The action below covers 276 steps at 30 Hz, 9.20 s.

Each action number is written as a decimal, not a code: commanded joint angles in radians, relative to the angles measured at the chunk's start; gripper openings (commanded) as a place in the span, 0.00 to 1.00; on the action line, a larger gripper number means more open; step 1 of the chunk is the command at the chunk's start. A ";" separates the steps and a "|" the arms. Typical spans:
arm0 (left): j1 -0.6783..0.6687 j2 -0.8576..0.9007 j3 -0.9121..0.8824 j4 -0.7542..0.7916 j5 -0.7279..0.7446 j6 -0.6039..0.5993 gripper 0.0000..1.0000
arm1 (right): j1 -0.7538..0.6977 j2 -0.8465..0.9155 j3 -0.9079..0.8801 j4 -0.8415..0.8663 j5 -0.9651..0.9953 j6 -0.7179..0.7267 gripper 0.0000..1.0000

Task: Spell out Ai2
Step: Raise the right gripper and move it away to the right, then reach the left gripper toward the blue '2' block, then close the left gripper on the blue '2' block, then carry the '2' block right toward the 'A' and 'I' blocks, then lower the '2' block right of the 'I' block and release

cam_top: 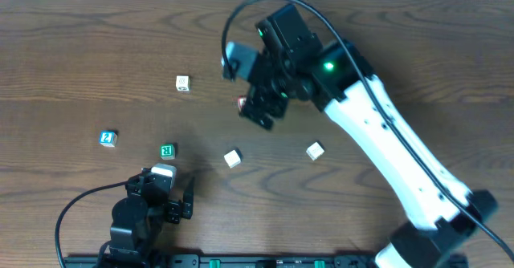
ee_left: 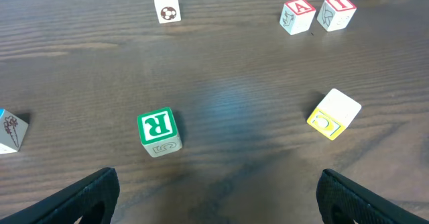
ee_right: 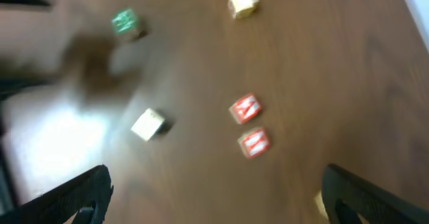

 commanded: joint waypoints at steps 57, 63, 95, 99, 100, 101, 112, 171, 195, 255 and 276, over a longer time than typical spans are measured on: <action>0.677 1.057 0.623 0.058 0.129 -0.021 0.95 | -0.090 -0.278 -0.206 0.066 0.029 -0.008 0.99; 0.677 1.090 0.619 0.131 0.134 -0.040 0.95 | -0.090 -0.278 -0.206 0.063 0.029 -0.007 0.99; 0.653 1.488 0.679 0.240 0.057 0.313 0.95 | -0.090 -0.194 -0.206 0.091 0.030 -0.009 0.99; 0.639 1.499 0.679 0.245 0.033 0.356 0.95 | -0.090 -0.194 -0.206 0.091 0.030 -0.009 0.99; 0.639 1.505 0.679 0.253 0.023 0.360 0.95 | -0.090 -0.194 -0.206 0.091 0.030 -0.008 0.99; 0.639 1.511 0.679 0.262 0.023 0.362 0.95 | -0.090 -0.194 -0.206 0.091 0.030 -0.008 0.99; 0.639 1.575 0.679 0.292 0.023 0.416 0.96 | -0.090 -0.194 -0.206 0.097 0.030 -0.013 0.99; 0.628 1.626 0.715 0.325 0.164 0.175 0.09 | -0.090 -0.209 -0.183 0.165 0.107 0.039 0.99; -0.214 1.665 0.968 0.378 0.122 -0.138 0.06 | -0.262 -0.690 -0.110 -0.095 0.273 0.232 0.99; -0.548 2.161 1.398 0.175 -0.265 -0.668 0.07 | -0.262 -0.774 -0.116 -0.199 0.307 0.314 0.99; -0.548 2.161 1.398 0.175 -0.265 -0.667 0.33 | -0.262 -0.774 -0.116 -0.203 0.311 0.314 0.99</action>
